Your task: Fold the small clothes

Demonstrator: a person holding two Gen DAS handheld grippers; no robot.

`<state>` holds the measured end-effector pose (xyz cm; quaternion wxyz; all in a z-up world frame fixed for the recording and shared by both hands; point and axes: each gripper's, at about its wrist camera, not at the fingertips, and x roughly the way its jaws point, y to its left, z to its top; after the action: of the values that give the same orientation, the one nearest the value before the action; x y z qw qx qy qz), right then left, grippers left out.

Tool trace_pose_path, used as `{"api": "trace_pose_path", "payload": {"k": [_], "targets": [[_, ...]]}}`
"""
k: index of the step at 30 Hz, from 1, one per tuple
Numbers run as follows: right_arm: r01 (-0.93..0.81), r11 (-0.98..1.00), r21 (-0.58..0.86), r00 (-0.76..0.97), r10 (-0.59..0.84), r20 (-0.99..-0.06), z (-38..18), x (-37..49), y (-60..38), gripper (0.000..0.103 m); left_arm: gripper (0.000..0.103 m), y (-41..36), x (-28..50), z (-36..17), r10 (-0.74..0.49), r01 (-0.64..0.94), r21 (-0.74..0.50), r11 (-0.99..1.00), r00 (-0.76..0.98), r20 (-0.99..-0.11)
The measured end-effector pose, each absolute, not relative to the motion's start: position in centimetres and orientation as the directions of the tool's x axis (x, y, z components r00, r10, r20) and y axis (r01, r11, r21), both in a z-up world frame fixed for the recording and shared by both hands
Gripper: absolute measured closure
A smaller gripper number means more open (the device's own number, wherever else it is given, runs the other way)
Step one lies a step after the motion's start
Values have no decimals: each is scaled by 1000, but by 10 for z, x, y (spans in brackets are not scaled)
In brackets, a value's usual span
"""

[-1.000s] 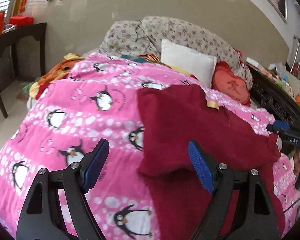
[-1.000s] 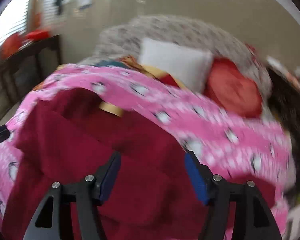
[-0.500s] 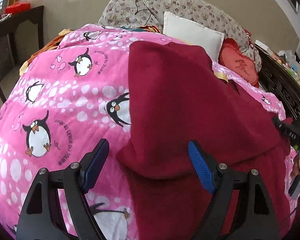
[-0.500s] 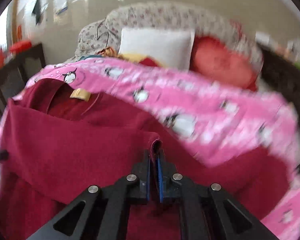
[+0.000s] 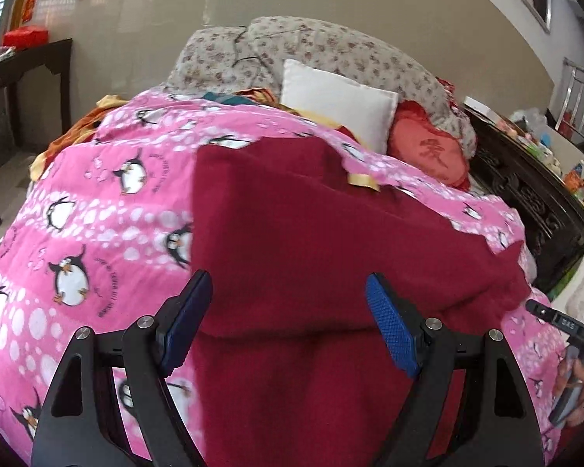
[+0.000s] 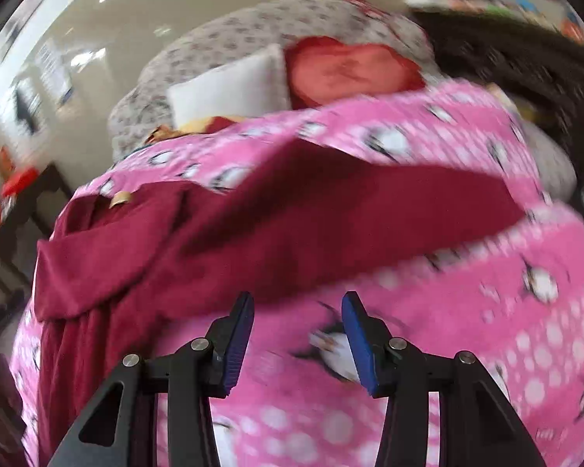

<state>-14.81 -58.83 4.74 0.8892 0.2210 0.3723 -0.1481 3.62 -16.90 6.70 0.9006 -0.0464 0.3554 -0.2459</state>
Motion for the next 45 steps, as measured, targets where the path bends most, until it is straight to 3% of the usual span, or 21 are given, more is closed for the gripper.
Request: {"api": "trace_pose_path", "payload": {"k": [9, 18, 20, 21, 22, 28, 33, 36, 38, 39, 40, 41, 43, 45], "targets": [[566, 654, 502, 715, -87, -694, 10, -185, -680, 50, 22, -198, 17, 54, -474, 471, -205, 858, 571, -670], [565, 365, 740, 814, -100, -572, -12, -165, -753, 46, 22, -181, 26, 47, -468, 412, -258, 874, 572, -673], [542, 361, 759, 830, -89, -550, -14, -157, -763, 68, 22, -175, 26, 47, -460, 400, -257, 880, 578, -674], [538, 369, 758, 833, -95, -546, -10, -156, -766, 89, 22, -171, 26, 48, -457, 395, -257, 882, 581, -674], [540, 386, 748, 832, -115, -542, -1, -157, -767, 94, 22, -166, 26, 49, -454, 391, -257, 884, 584, -673], [337, 745, 576, 921, -134, -365, 135, -150, -685, 95, 22, -136, 34, 58, -438, 346, -274, 897, 626, -645], [20, 895, 446, 964, 101, -247, 206, -101, -557, 95, 22, -110, 41, 67, -465, 290, -370, 883, 652, -599], [-184, 911, 369, 909, 301, -289, 198, -50, -459, 95, 22, -98, 45, 67, -468, 262, -403, 877, 654, -594], [-269, 916, 299, 849, 372, -376, 169, -12, -397, 93, 22, -93, 49, 66, -464, 248, -410, 878, 653, -598], [-297, 917, 267, 811, 389, -436, 149, 4, -371, 83, 22, -90, 51, 65, -462, 240, -414, 878, 653, -601], [-323, 916, 238, 738, 401, -542, 120, 27, -341, 63, 22, -87, 53, 63, -460, 232, -419, 878, 652, -603], [-333, 913, 237, 695, 407, -593, 105, 36, -331, 58, 22, -84, 55, 62, -461, 224, -427, 876, 650, -604], [-342, 891, 299, 607, 453, -653, 74, 45, -321, 58, 22, -79, 59, 61, -468, 216, -443, 870, 645, -605], [-327, 890, 318, 621, 456, -638, 75, 35, -333, 58, 22, -77, 60, 61, -475, 220, -449, 866, 644, -600]]}}
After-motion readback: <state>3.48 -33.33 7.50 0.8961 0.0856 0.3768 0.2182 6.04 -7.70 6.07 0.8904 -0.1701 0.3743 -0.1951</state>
